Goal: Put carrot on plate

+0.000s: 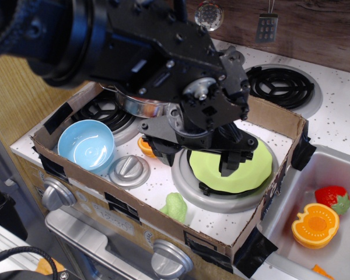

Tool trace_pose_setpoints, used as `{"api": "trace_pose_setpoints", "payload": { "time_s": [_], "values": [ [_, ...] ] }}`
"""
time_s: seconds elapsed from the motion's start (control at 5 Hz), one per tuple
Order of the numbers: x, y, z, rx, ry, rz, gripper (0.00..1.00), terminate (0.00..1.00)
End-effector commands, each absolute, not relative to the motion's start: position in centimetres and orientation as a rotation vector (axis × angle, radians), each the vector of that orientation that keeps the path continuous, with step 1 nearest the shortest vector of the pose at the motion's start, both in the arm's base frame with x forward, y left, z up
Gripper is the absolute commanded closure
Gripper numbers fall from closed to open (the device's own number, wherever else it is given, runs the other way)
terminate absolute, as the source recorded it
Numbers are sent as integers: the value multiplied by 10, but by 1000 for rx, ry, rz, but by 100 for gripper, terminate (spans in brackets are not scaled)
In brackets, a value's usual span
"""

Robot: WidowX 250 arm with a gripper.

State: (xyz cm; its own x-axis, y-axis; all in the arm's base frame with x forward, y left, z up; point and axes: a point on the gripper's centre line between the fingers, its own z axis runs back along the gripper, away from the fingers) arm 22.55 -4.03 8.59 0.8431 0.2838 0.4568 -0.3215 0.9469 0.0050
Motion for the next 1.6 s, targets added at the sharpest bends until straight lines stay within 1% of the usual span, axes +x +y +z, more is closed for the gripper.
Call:
{"api": "trace_pose_setpoints", "payload": {
  "time_s": [0.0,0.4,0.6,0.8,1.0,1.2,1.4],
  "values": [
    [225,-40,86,83,-469,320,0,0],
    [248,-5,119,88,-499,10,0,0],
    [259,6,128,102,-540,-151,0,0],
    [271,15,132,94,-606,-367,0,0],
    [288,25,138,79,-651,-624,0,0],
    [310,39,131,40,-686,-816,0,0],
    [326,50,129,109,-743,-958,0,0]
  ]
}}
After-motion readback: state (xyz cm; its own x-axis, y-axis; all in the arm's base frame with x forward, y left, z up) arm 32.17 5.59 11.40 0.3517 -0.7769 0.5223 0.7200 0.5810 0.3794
